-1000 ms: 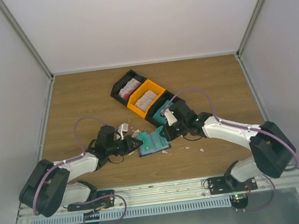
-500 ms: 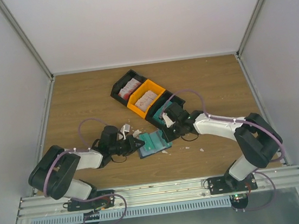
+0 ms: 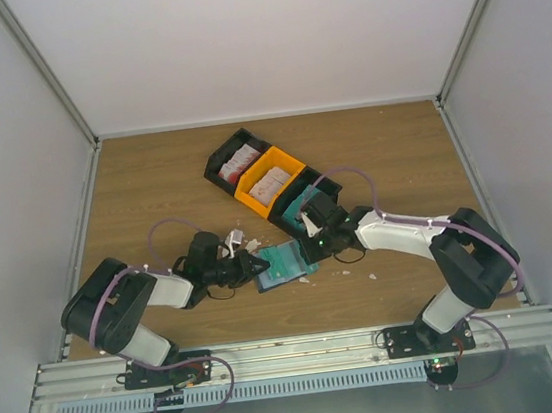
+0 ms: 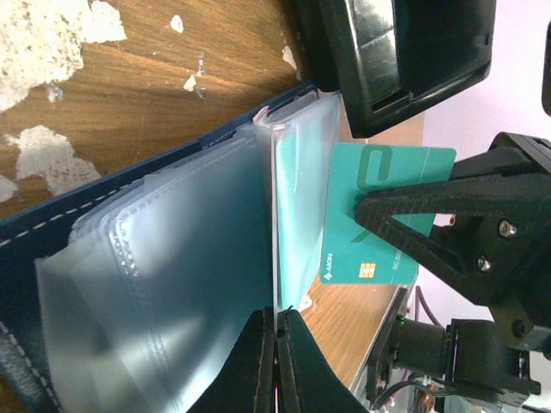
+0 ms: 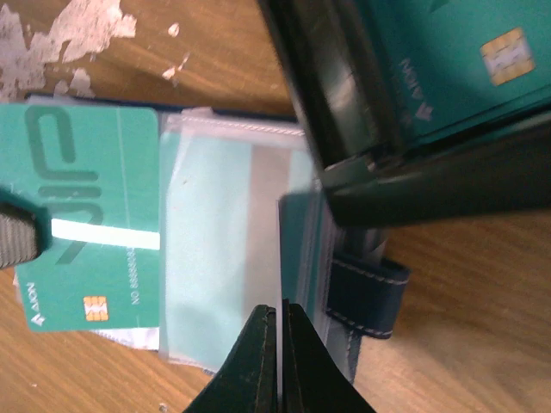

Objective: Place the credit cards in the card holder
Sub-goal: Adjust the storage box at the center of the board.

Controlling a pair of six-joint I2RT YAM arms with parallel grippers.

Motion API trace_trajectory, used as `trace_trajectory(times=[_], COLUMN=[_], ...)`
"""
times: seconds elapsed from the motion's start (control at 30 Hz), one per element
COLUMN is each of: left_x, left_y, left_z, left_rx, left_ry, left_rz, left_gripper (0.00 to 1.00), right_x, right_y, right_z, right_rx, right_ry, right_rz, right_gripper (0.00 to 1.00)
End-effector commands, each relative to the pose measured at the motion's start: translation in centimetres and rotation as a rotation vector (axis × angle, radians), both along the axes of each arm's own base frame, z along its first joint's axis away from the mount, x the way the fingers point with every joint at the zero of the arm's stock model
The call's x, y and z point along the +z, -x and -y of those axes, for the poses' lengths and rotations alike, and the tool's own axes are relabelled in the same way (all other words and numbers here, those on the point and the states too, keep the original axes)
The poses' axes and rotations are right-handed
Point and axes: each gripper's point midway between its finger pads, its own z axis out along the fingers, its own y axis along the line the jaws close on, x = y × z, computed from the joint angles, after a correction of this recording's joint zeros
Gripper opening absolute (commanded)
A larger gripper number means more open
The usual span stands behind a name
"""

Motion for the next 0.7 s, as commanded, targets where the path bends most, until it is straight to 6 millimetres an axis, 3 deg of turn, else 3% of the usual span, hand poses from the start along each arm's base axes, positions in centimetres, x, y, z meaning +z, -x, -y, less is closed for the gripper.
trace_trajectory(times=[0.0,0.2,0.33,0.53,0.67], left_x=[0.2,-1.8,-2.4,-1.5,-0.9], left_y=[0.3,2.1,3.0,3.0,2.5], left_z=[0.5,-0.9,-1.9,-2.0,-1.7], left_rx=[-0.029,-0.027,-0.018,-0.03,-0.033], left_ry=[0.019,-0.063,-0.107,-0.106,-0.103], left_rz=[0.022,-0.037,-0.047,-0.011,0.01], left_gripper=[0.0,0.0,0.0,0.0,0.0], right_x=[-2.8,-2.6,-1.7,1.5,1.9], right_y=[3.4,5.7,6.2,3.1,1.0], right_z=[1.5,1.1,0.8,1.6,2.1], right_rx=[-0.005,0.011,0.015,-0.061,-0.059], right_ry=[0.099,0.095,0.088,0.124,0.206], right_rz=[-0.085,-0.112,-0.099,0.061,0.136], right_gripper=[0.01,0.01,0.01,0.01,0.02])
